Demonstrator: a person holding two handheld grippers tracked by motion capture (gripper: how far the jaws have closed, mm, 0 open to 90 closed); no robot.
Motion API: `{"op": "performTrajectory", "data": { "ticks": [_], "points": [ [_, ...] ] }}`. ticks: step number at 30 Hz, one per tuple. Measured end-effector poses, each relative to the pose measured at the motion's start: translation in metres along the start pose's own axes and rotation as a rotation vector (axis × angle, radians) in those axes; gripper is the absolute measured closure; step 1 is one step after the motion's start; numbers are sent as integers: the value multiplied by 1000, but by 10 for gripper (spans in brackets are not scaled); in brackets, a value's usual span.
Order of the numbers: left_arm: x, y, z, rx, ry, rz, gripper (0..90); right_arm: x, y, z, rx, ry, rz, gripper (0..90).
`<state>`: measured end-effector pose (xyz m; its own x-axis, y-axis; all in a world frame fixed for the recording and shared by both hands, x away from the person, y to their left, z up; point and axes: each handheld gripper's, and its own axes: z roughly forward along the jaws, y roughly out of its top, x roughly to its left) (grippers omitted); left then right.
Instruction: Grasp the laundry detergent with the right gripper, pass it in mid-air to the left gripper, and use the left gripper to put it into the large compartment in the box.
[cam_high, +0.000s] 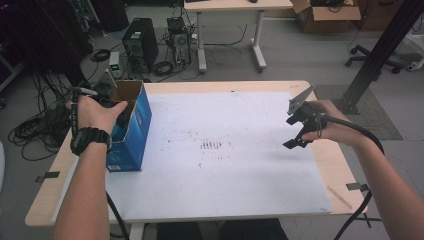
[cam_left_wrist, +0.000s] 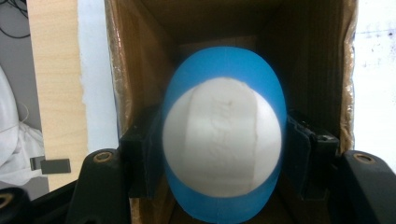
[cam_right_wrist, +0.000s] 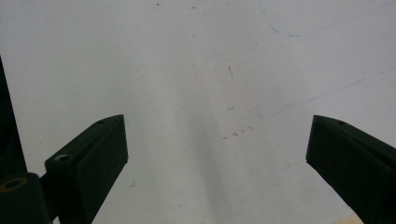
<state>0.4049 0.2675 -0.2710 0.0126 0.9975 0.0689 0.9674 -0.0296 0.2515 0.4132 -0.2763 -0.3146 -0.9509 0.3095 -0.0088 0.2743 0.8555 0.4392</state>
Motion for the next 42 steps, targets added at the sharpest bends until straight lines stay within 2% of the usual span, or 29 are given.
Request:
{"op": "performTrajectory", "data": {
  "ticks": [10, 18, 25, 31, 34, 39, 42],
  "points": [
    [-2, 0, 1, 8, 2, -1, 378, 1, -1, 2, 1, 5, -5, 58],
    [-3, 0, 2, 11, -14, -9, 357, 1, -4, 1, 4, 6, 2, 59],
    [-5, 1, -2, 14, -9, 5, 339, 2, -3, 0, 1, 9, -1, 62],
    [-5, 1, -14, -4, -8, 15, 319, 4, -2, -1, 3, 14, -6, 62],
    [-6, 2, -24, -15, 8, 28, 315, 6, -1, -2, 0, 15, -7, 63],
    [-10, 3, -44, -42, 16, 66, 294, 9, 2, -5, -8, 13, -10, 63],
    [-16, 5, -54, -55, 3, 91, 281, 9, 4, -7, -5, 7, -14, 60]
  ]
}}
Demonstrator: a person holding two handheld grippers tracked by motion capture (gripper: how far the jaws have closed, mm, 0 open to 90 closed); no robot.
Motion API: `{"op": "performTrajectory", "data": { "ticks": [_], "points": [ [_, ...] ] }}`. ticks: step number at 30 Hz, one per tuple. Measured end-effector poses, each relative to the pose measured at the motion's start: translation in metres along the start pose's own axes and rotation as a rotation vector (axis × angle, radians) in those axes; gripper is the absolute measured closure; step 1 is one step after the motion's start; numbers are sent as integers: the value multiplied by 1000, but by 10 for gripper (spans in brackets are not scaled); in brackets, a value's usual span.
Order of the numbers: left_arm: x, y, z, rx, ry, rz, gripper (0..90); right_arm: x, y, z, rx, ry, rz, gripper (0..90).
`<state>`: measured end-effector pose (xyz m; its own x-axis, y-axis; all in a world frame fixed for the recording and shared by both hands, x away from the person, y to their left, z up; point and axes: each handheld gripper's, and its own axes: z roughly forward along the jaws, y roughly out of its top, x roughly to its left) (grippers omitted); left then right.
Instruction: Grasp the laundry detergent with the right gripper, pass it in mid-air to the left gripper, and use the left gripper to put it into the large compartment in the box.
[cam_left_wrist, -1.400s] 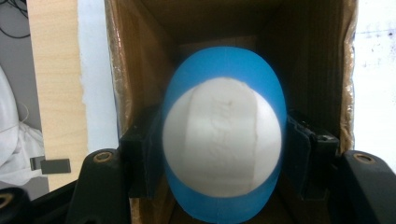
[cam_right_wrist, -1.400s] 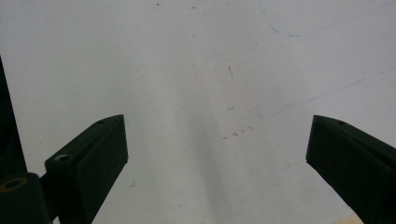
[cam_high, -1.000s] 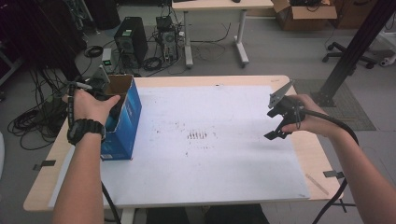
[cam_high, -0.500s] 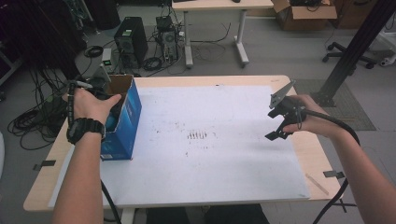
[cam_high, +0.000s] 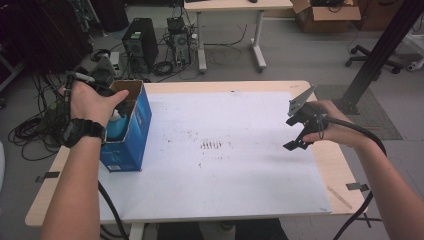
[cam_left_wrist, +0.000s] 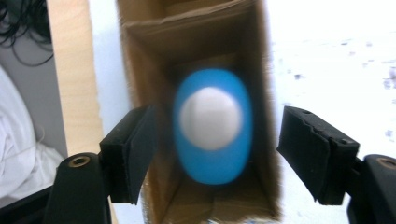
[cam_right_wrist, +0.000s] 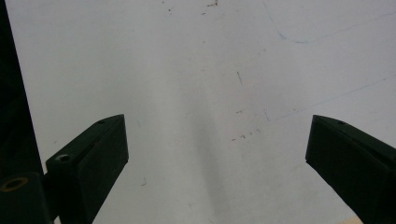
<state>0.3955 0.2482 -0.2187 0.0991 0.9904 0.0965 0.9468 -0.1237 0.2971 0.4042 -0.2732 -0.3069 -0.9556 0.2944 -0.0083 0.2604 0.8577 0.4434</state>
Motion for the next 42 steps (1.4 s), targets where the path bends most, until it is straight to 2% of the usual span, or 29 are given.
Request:
{"op": "performTrajectory", "data": {
  "ticks": [7, 17, 24, 33, 39, 42],
  "points": [
    [-28, 7, -16, -37, -36, 90, 214, 2, 5, -5, -4, -11, -11, 61],
    [-73, 14, -17, -45, -93, 220, 158, 6, 12, -6, -6, -9, -26, 55],
    [-97, 17, -6, -41, -147, 270, 111, 7, 16, -7, -16, -1, -33, 54],
    [-126, 17, 18, -18, -214, 347, 56, 7, 20, -6, -7, 11, -44, 46],
    [-141, 15, 33, 4, -237, 382, 51, 8, 21, -4, -3, 8, -48, 45],
    [-145, 15, 38, 12, -246, 387, 49, 9, 20, -5, 1, 3, -49, 44]
  ]
}}
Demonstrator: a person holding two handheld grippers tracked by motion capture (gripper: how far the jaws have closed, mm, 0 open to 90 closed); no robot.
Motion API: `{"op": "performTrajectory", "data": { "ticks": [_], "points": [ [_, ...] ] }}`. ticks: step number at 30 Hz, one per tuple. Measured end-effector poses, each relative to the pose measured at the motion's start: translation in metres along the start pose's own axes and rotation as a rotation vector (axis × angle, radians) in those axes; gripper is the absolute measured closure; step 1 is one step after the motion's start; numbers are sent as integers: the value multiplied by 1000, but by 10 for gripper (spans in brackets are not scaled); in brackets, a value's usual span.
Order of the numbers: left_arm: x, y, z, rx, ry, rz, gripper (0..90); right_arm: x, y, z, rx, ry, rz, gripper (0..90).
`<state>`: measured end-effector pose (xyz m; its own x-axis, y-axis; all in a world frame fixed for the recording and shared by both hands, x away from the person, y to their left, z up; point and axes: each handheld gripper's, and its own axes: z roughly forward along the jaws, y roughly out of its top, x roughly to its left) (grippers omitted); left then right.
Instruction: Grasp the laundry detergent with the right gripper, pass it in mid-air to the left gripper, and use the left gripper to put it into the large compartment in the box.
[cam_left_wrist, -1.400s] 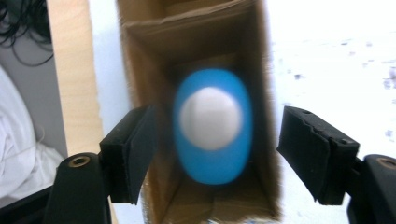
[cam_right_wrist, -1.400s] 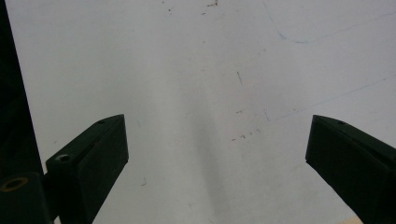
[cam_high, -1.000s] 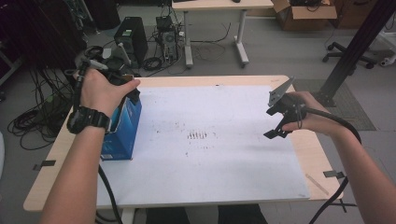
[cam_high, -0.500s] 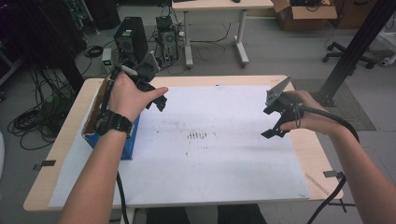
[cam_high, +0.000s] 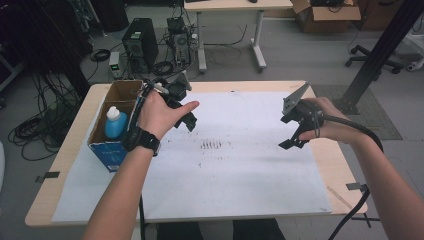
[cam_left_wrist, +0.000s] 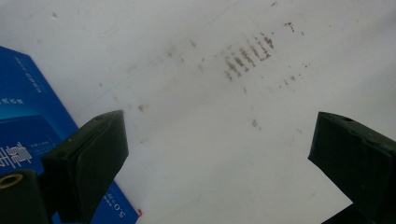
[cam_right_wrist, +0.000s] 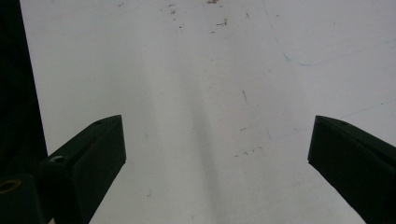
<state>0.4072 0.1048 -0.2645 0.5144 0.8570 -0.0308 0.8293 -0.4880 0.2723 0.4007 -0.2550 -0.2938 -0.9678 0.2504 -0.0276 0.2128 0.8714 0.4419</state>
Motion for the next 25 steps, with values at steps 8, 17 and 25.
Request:
{"op": "performTrajectory", "data": {
  "ticks": [8, 17, 25],
  "points": [
    [-4, 2, 5, 11, -3, 17, 48, 0, -1, 1, 2, -4, -2, 43],
    [-4, 3, 5, 11, -1, 20, 48, 1, 1, 2, 0, 0, -6, 43],
    [-5, 4, 4, 9, -4, 25, 48, 2, 0, 2, -5, 5, -4, 43]
  ]
}}
